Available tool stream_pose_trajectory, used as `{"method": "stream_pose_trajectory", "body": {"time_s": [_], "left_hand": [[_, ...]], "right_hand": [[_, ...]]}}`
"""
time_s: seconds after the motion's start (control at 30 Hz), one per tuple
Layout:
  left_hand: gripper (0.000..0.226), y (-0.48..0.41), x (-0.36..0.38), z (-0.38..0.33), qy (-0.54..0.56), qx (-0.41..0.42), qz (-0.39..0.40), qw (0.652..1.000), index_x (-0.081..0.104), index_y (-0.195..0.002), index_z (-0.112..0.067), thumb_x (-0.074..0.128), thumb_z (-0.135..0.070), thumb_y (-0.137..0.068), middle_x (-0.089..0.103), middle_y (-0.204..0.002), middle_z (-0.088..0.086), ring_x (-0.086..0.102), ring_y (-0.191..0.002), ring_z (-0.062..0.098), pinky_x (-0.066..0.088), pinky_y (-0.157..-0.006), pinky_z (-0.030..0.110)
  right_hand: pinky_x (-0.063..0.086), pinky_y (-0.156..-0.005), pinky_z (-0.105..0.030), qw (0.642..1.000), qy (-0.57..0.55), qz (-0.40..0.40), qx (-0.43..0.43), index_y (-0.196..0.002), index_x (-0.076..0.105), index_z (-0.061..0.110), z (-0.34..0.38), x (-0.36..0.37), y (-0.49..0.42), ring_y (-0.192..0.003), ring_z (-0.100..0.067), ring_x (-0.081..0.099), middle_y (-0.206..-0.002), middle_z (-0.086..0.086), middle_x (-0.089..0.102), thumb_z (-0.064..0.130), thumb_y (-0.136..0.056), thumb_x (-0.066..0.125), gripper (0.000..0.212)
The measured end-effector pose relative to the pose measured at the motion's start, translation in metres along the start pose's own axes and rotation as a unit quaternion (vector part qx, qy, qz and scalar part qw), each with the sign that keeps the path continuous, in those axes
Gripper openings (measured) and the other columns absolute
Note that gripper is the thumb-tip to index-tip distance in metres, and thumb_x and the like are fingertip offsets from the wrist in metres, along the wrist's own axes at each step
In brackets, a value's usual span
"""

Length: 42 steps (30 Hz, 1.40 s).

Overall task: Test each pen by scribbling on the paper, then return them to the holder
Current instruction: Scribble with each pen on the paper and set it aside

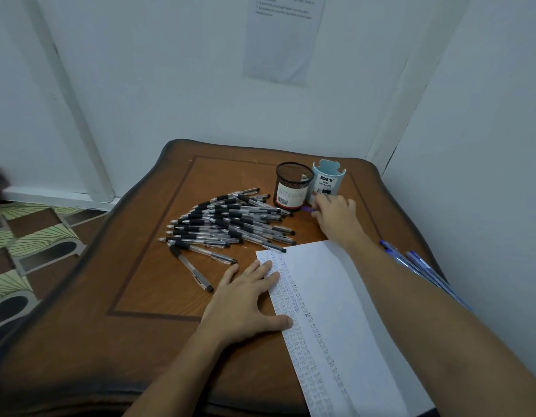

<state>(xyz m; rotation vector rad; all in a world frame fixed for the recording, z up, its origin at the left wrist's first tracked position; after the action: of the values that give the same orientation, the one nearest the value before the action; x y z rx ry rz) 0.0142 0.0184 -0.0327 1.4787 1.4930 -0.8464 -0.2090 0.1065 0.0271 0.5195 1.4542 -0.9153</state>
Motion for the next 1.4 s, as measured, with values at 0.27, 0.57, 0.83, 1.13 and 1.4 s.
{"method": "stream_pose_trajectory", "body": {"time_s": [0.27, 0.57, 0.83, 1.13, 1.4], "left_hand": [[0.094, 0.002, -0.003, -0.002, 0.001, -0.005, -0.001, 1.0, 0.023, -0.154, -0.033, 0.052, -0.08, -0.077, 0.006, -0.163, -0.012, 0.0, -0.149, 0.004, -0.009, -0.12, 0.039], [0.115, 0.004, -0.002, -0.003, 0.009, -0.006, -0.013, 1.0, 0.028, -0.152, -0.034, 0.03, -0.092, -0.053, 0.01, -0.163, -0.014, 0.003, -0.148, 0.002, -0.006, -0.12, 0.038], [0.116, 0.001, 0.001, -0.001, 0.005, -0.01, -0.013, 1.0, 0.029, -0.152, -0.034, 0.031, -0.093, -0.052, 0.011, -0.163, -0.014, 0.003, -0.148, 0.001, -0.006, -0.119, 0.036], [0.116, 0.001, 0.001, -0.002, -0.001, -0.007, -0.009, 1.0, 0.029, -0.152, -0.034, 0.028, -0.093, -0.052, 0.011, -0.163, -0.013, 0.004, -0.149, 0.002, -0.004, -0.119, 0.038], [0.116, 0.0, 0.002, -0.001, -0.003, -0.008, -0.013, 1.0, 0.029, -0.152, -0.034, 0.029, -0.093, -0.052, 0.012, -0.163, -0.013, 0.005, -0.149, 0.003, -0.003, -0.12, 0.039]], "right_hand": [[0.044, -0.065, -0.012, 0.927, -0.366, -0.055, -0.055, -0.14, 0.049, 0.041, 0.027, -0.071, 0.068, -0.093, -0.003, 0.055, -0.133, 0.013, 0.052, 0.025, -0.108, 0.038, 0.037], [0.045, -0.059, -0.029, 0.727, -0.673, -0.06, 0.122, -0.118, 0.061, 0.021, 0.022, -0.048, 0.138, -0.051, -0.014, 0.052, -0.051, 0.005, 0.049, 0.03, -0.106, 0.043, 0.024], [0.041, -0.05, -0.023, 0.685, -0.693, 0.041, 0.219, -0.093, 0.071, 0.008, 0.026, 0.007, 0.166, -0.06, -0.016, 0.062, -0.072, -0.01, 0.071, 0.048, -0.1, 0.041, 0.05], [0.059, -0.082, -0.041, 0.772, -0.608, 0.096, 0.156, -0.08, 0.066, 0.014, 0.036, 0.02, 0.172, -0.087, -0.026, 0.071, -0.082, -0.01, 0.073, 0.012, -0.087, 0.074, 0.011], [0.049, -0.063, -0.036, 0.819, -0.549, 0.01, 0.165, -0.048, 0.053, 0.025, 0.039, 0.018, 0.171, -0.053, -0.017, 0.056, -0.046, 0.006, 0.054, 0.016, -0.085, 0.076, 0.044]]}}
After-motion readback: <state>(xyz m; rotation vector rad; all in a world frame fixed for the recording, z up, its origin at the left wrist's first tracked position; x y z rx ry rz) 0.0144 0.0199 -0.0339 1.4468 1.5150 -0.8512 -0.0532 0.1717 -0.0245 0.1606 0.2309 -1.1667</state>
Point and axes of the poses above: each hand's wrist, its own y-axis away from the middle knuckle, its own x-axis out of the palm, z = x × y, the point moved 7 cm from there along -y, towards the middle knuckle
